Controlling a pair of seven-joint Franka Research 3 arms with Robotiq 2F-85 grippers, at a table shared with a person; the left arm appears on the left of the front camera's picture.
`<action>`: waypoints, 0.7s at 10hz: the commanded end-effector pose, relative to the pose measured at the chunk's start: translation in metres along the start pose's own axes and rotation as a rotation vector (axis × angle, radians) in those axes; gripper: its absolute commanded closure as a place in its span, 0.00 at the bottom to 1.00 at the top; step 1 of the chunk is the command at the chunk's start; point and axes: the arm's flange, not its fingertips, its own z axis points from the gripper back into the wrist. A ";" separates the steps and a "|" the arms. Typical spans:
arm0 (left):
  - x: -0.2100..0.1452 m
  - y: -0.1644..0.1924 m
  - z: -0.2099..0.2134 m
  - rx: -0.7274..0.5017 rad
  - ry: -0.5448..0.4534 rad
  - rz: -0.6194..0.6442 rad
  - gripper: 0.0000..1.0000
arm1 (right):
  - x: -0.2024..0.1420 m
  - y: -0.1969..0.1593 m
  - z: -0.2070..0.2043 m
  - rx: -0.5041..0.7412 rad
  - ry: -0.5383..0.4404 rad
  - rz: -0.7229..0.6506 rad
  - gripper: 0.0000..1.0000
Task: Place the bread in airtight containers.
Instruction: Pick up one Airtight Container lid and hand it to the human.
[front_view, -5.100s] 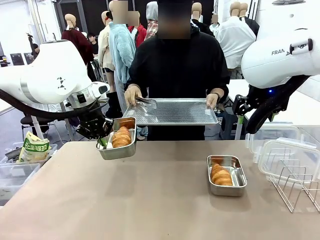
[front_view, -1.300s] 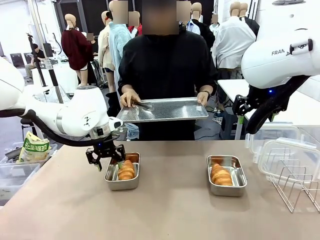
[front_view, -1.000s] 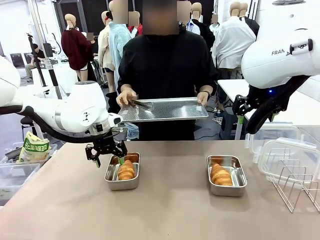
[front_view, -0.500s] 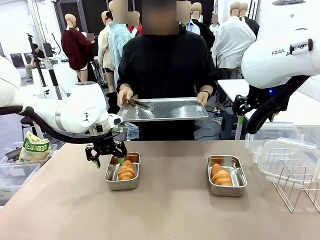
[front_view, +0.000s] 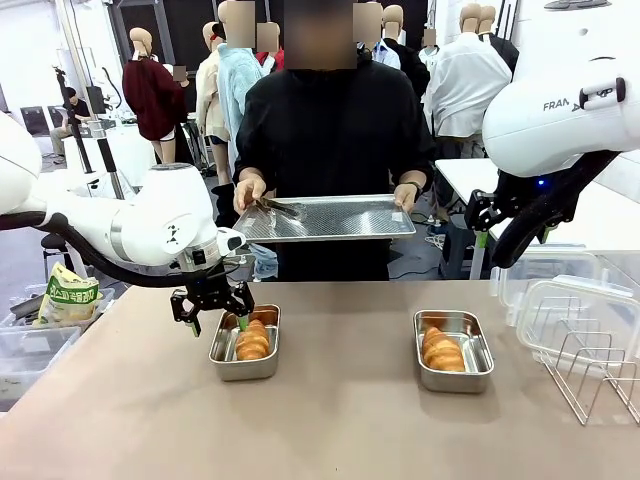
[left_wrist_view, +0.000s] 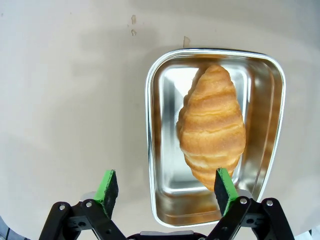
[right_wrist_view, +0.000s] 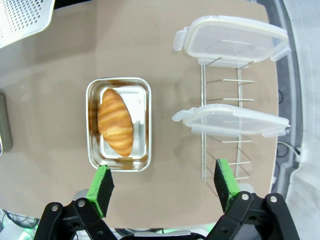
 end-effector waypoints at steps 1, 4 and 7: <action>0.001 -0.001 0.000 -0.004 -0.008 0.000 0.00 | -0.003 0.000 -0.002 0.001 -0.002 -0.004 0.00; -0.006 -0.003 0.017 0.022 -0.004 -0.019 0.00 | -0.003 0.000 -0.002 0.001 -0.002 -0.004 0.00; -0.031 -0.024 0.085 -0.005 -0.125 -0.149 0.00 | -0.003 0.000 -0.002 0.001 -0.002 -0.004 0.00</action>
